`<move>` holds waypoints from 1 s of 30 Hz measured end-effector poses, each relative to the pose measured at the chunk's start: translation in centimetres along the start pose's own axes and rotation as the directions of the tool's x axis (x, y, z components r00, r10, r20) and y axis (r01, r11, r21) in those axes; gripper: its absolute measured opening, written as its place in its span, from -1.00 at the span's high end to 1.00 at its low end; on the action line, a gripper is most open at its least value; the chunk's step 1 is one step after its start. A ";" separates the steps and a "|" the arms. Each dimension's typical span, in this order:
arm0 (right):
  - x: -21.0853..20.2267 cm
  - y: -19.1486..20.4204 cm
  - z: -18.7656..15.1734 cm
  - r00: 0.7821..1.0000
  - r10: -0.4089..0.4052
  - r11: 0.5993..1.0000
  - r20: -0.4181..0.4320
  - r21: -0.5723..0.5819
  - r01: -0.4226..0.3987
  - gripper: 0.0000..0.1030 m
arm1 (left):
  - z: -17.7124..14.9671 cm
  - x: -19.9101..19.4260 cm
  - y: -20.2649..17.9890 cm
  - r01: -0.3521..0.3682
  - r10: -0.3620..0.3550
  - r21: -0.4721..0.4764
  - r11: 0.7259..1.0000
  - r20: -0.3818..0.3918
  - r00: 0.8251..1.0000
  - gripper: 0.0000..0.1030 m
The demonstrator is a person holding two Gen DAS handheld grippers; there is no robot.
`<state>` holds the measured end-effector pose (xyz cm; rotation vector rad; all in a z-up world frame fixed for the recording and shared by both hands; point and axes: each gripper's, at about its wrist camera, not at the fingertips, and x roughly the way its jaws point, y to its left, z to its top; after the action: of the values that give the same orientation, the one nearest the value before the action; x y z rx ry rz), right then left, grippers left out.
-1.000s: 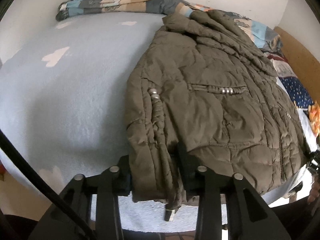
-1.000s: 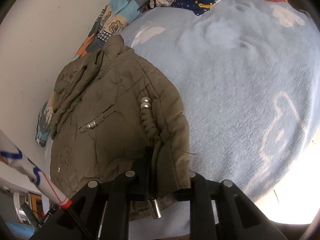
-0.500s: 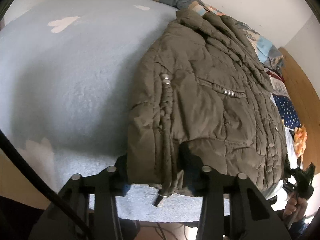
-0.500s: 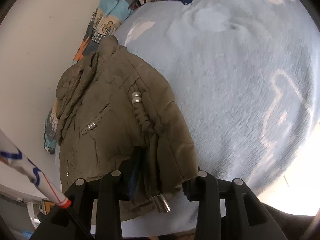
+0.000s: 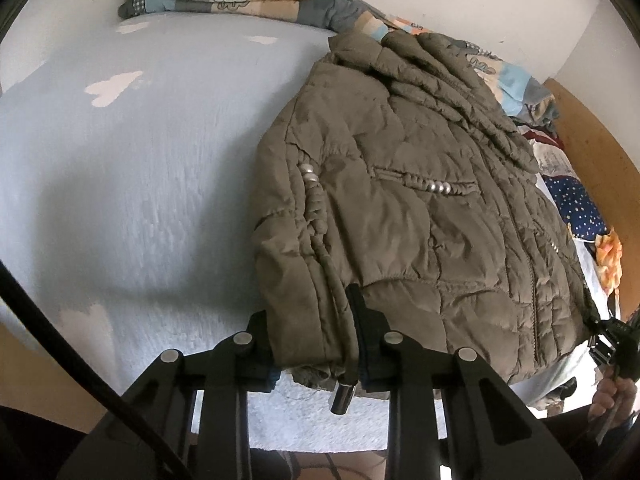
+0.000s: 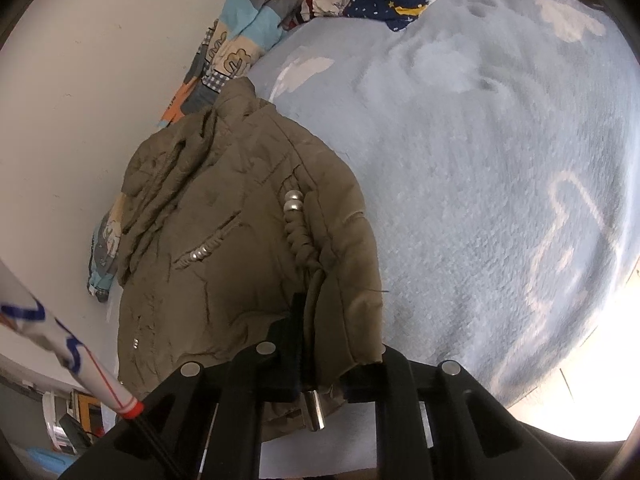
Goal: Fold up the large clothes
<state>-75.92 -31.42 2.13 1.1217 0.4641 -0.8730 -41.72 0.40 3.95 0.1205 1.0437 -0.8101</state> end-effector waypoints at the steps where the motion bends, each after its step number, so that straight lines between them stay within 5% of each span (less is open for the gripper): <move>1: -0.2 0.0 0.0 1.000 0.005 1.000 0.008 -0.004 -0.005 0.75 | 0.0 -0.1 -0.1 -0.001 0.001 0.003 1.000 0.004 1.000 0.49; 20: -4.6 2.2 0.0 0.985 0.125 0.991 0.119 -0.070 -0.117 0.80 | 0.3 -4.7 -1.3 -0.004 -0.008 0.063 0.998 0.182 0.983 0.54; 30: -7.9 2.3 -1.4 0.980 0.168 0.984 0.108 -0.086 -0.159 0.80 | 0.0 -6.5 -0.9 0.022 -0.029 0.040 0.999 0.179 0.983 0.55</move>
<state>-78.61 -26.90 8.56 1.0180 0.3036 -0.7645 -43.92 3.31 9.45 0.0651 0.8616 -0.8480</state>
